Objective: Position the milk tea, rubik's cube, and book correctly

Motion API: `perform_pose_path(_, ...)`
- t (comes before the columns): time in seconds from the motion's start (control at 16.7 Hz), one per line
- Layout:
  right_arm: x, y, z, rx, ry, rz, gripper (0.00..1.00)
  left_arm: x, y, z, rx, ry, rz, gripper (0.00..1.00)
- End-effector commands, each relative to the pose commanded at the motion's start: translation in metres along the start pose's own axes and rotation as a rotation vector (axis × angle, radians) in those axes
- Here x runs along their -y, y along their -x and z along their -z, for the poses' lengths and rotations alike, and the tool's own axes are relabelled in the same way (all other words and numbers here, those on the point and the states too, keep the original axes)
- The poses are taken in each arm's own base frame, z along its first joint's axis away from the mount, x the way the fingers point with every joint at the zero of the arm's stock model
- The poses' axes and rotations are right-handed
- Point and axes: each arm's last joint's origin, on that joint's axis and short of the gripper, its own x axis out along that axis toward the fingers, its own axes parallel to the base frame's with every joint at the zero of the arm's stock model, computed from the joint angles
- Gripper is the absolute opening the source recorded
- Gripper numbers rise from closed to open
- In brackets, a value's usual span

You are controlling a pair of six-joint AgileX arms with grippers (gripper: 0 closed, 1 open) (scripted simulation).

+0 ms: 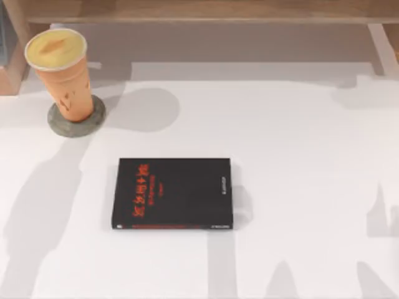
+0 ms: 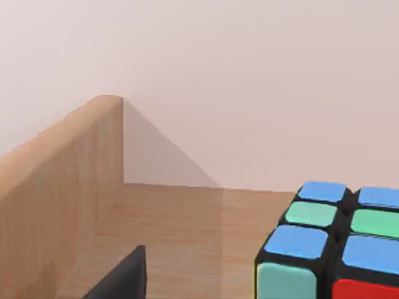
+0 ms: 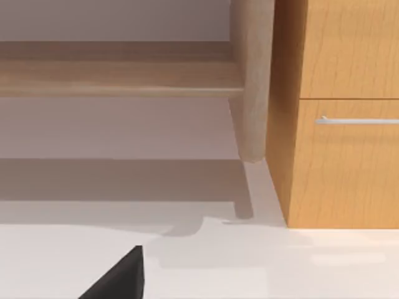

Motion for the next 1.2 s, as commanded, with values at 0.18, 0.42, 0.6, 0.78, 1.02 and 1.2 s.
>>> perform_pose_path(0.18, 0.000, 0.000, 0.000, 0.000, 0.000, 0.000, 1.00, -0.053, -0.002, -0.022, 0.147, 0.037, -0.104, 1.00)
perform_pose_path(0.42, 0.000, 0.000, 0.000, 0.000, 0.000, 0.000, 1.00, -0.134, -0.005, -0.022, 0.281, 0.034, -0.232, 1.00)
perform_pose_path(0.6, 0.000, 0.000, 0.000, 0.000, 0.000, 0.000, 1.00, -0.189, -0.007, 0.004, 0.291, -0.004, -0.264, 1.00)
perform_pose_path(0.78, 0.000, 0.000, 0.000, 0.000, 0.000, 0.000, 1.00, -0.227, -0.009, 0.044, 0.219, -0.041, -0.224, 1.00)
perform_pose_path(1.02, 0.000, 0.000, 0.000, 0.000, 0.000, 0.000, 1.00, -0.245, -0.012, 0.105, 0.046, -0.047, -0.102, 1.00)
perform_pose_path(1.2, 0.000, 0.000, 0.000, 0.000, 0.000, 0.000, 1.00, -0.245, -0.012, 0.142, -0.067, -0.030, -0.003, 1.00)
